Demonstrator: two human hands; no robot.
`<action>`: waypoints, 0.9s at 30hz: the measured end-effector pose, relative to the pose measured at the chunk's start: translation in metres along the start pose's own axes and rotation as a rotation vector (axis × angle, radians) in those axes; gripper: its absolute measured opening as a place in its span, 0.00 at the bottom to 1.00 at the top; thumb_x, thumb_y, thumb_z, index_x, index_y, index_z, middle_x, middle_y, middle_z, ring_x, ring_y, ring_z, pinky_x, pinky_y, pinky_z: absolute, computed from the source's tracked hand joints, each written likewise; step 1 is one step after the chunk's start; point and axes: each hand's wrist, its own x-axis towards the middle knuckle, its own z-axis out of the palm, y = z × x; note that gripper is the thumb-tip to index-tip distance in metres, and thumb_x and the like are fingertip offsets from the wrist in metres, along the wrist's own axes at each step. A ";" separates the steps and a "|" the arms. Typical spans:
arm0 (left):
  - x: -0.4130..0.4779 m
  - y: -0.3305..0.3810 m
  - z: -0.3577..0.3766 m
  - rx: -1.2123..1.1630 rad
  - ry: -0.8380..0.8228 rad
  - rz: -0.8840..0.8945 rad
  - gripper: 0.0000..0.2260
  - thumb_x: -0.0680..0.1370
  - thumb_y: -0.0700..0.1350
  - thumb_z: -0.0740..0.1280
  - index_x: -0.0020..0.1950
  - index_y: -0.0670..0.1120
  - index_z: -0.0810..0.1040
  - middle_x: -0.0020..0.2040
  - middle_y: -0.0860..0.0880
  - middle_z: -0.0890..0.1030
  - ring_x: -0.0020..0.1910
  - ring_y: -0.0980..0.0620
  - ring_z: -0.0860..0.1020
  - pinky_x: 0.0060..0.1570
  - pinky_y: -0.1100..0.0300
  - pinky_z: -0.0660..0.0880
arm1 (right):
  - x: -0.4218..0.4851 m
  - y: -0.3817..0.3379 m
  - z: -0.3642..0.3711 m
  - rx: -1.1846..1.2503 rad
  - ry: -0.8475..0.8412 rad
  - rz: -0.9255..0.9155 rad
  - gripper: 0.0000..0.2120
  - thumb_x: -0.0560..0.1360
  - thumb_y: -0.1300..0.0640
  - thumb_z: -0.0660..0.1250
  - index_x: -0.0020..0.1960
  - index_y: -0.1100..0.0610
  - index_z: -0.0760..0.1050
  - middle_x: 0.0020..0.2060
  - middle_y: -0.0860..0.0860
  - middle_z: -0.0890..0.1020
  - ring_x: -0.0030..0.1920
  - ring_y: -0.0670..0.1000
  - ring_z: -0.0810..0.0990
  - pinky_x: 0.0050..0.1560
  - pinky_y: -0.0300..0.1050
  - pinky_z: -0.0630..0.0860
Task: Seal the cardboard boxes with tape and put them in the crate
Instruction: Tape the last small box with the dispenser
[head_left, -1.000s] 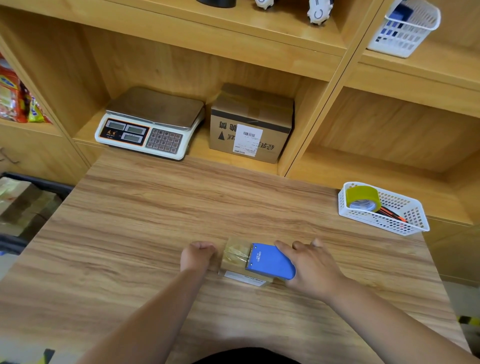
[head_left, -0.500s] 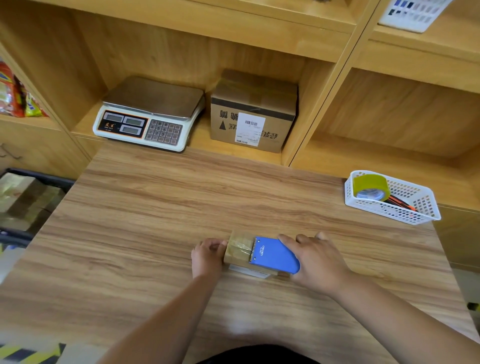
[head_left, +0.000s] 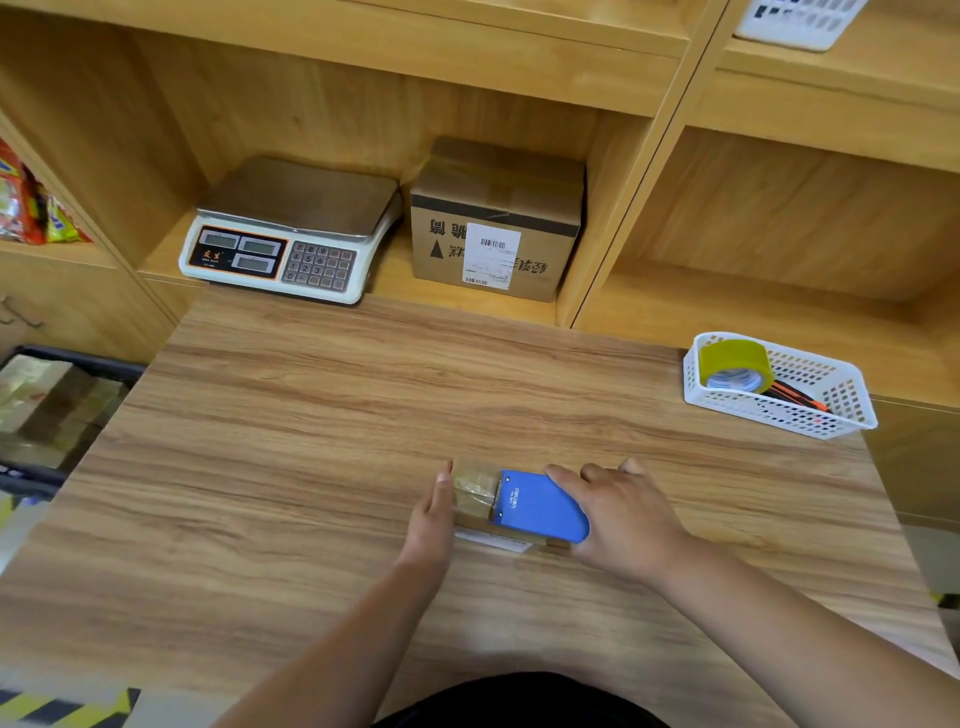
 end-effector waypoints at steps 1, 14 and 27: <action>0.001 0.001 -0.002 0.056 -0.021 -0.016 0.20 0.82 0.56 0.51 0.72 0.54 0.69 0.70 0.51 0.71 0.70 0.52 0.66 0.64 0.63 0.59 | 0.000 0.000 0.000 0.002 0.001 0.001 0.35 0.68 0.47 0.62 0.73 0.43 0.56 0.53 0.46 0.76 0.53 0.50 0.76 0.53 0.46 0.57; 0.022 0.035 -0.005 1.120 -0.451 0.696 0.36 0.74 0.40 0.61 0.78 0.45 0.47 0.77 0.48 0.57 0.76 0.50 0.52 0.71 0.66 0.42 | -0.001 0.001 -0.001 0.021 0.021 -0.019 0.35 0.67 0.49 0.63 0.72 0.43 0.57 0.50 0.46 0.76 0.50 0.51 0.77 0.49 0.46 0.55; 0.028 0.028 0.003 1.469 -0.437 0.643 0.55 0.67 0.60 0.71 0.76 0.47 0.33 0.78 0.49 0.48 0.76 0.52 0.43 0.68 0.65 0.32 | -0.002 0.015 -0.001 0.081 0.009 -0.045 0.36 0.68 0.46 0.63 0.74 0.44 0.54 0.52 0.47 0.76 0.51 0.51 0.76 0.55 0.45 0.59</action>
